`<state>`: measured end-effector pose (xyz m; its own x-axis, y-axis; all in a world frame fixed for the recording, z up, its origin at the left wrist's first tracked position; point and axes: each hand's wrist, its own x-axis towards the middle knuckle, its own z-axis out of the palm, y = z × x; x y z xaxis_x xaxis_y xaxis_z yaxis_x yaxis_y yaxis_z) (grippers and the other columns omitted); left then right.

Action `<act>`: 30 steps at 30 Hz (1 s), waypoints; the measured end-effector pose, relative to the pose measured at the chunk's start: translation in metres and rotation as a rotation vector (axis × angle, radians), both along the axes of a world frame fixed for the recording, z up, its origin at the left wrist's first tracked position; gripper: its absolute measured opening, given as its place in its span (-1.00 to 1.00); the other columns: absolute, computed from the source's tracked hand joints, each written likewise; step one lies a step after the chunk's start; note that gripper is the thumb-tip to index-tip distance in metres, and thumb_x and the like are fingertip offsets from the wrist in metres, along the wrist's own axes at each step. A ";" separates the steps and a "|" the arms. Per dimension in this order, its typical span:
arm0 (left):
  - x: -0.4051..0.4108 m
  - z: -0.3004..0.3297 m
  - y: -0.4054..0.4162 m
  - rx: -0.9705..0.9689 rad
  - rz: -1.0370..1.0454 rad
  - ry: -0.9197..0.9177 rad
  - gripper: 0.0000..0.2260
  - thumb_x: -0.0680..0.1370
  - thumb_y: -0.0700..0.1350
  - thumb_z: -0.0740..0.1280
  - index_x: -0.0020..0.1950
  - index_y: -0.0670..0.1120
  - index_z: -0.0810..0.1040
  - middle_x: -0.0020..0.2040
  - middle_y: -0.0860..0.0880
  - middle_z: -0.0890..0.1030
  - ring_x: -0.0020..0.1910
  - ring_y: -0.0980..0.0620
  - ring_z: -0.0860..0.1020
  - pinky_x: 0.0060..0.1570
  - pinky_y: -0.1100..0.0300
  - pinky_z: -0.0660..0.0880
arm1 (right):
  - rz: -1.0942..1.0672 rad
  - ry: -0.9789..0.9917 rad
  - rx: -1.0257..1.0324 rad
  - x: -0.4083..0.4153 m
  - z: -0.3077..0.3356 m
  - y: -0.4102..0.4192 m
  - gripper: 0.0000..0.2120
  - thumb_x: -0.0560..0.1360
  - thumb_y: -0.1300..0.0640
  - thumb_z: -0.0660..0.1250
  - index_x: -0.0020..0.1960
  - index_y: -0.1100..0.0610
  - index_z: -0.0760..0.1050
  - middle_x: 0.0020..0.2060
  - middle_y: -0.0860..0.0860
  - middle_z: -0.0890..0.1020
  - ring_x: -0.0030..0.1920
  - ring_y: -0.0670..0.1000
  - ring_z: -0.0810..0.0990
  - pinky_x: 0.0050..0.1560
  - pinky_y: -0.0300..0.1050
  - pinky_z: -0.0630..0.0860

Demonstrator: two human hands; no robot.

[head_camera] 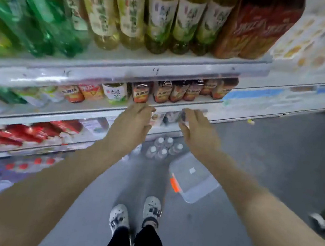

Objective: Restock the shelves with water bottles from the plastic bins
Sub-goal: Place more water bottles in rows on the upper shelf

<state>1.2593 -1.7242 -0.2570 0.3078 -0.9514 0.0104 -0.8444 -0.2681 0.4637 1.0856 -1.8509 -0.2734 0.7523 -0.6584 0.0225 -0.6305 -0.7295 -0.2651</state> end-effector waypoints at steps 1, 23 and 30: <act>0.001 -0.030 0.011 0.048 0.035 0.028 -0.58 0.42 -0.27 0.44 0.27 -0.17 0.53 0.18 -0.17 0.56 0.11 -0.24 0.54 0.03 -0.03 0.49 | 0.005 0.009 0.034 0.002 -0.027 0.007 -0.56 0.56 0.00 0.11 0.30 0.22 0.47 0.03 0.20 0.57 -0.13 0.28 0.59 -0.25 0.04 0.53; -0.011 -0.527 0.046 0.520 0.175 0.208 -0.53 0.54 -0.17 0.32 0.44 -0.10 0.35 0.39 -0.10 0.36 0.33 -0.16 0.34 0.24 -0.06 0.39 | -0.173 0.369 0.262 0.006 -0.538 -0.007 -0.46 0.56 0.14 0.29 0.48 0.18 0.20 0.42 0.27 0.25 0.35 0.32 0.33 0.31 0.12 0.33; -0.016 -0.573 0.037 0.555 0.179 0.234 -0.51 0.52 -0.20 0.34 0.45 -0.14 0.35 0.38 -0.15 0.38 0.30 -0.21 0.37 0.26 -0.04 0.35 | -0.160 0.336 0.197 0.005 -0.585 -0.014 -0.54 0.54 0.26 0.31 0.40 0.21 0.27 0.24 0.08 0.41 0.18 0.28 0.49 0.18 0.04 0.47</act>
<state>1.2433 -1.6871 -0.8304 0.3974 -0.7292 -0.5570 -0.6567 -0.6500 0.3824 1.0907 -1.8649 -0.8585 0.5844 -0.7347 -0.3444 -0.8068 -0.5714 -0.1501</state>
